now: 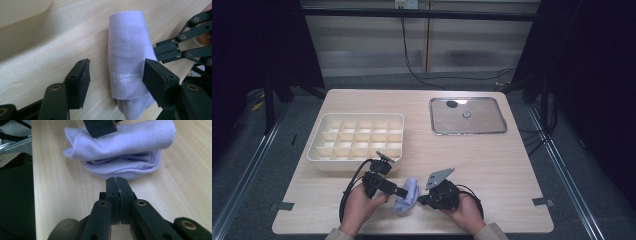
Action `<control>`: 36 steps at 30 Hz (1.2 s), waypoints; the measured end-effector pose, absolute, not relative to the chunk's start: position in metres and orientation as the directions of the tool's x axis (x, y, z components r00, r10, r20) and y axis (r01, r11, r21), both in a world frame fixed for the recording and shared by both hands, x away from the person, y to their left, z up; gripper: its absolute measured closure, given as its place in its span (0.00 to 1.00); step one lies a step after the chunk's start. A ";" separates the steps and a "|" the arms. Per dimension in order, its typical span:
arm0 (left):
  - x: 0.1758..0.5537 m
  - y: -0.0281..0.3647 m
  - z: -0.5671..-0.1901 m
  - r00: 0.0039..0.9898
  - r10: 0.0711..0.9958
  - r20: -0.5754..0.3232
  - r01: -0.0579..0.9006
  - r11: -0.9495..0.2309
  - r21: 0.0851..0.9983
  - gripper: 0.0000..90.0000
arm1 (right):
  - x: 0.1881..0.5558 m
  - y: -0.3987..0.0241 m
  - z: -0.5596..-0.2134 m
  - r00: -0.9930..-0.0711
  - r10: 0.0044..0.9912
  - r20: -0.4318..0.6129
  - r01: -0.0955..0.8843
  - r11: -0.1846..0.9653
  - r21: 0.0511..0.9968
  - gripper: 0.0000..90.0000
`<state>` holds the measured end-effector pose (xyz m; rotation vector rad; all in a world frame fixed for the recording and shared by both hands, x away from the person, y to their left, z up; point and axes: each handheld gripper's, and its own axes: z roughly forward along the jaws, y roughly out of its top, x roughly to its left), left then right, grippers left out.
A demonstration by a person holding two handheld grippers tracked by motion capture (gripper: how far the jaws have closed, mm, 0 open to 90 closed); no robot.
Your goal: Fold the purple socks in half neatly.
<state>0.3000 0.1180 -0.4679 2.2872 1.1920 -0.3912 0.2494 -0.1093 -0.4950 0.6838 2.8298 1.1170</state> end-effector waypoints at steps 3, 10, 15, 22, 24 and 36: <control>0.300 0.116 -0.470 0.565 0.668 -0.485 0.825 -0.470 0.314 0.44 | 0.250 -0.109 -0.495 -0.905 0.404 0.133 0.385 0.648 0.657 0.99; 0.299 0.110 -0.474 0.565 0.661 -0.494 0.824 -0.484 0.295 0.45 | 0.249 -0.106 -0.496 -0.905 0.401 0.138 0.386 0.642 0.663 0.99; 0.298 0.107 -0.475 0.559 0.659 -0.503 0.828 -0.476 0.297 0.47 | 0.249 -0.105 -0.496 -0.906 0.400 0.140 0.386 0.642 0.663 0.99; 0.298 0.105 -0.475 0.555 0.654 -0.514 0.830 -0.473 0.295 0.50 | 0.248 -0.105 -0.496 -0.904 0.404 0.140 0.388 0.639 0.664 0.99; 0.297 0.104 -0.476 0.556 0.649 -0.519 0.829 -0.478 0.291 0.51 | 0.249 -0.105 -0.496 -0.905 0.402 0.139 0.386 0.639 0.666 0.99; 0.297 0.098 -0.479 0.574 0.618 -0.537 0.815 -0.498 0.298 0.61 | 0.248 -0.105 -0.497 -0.905 0.402 0.142 0.387 0.635 0.668 0.99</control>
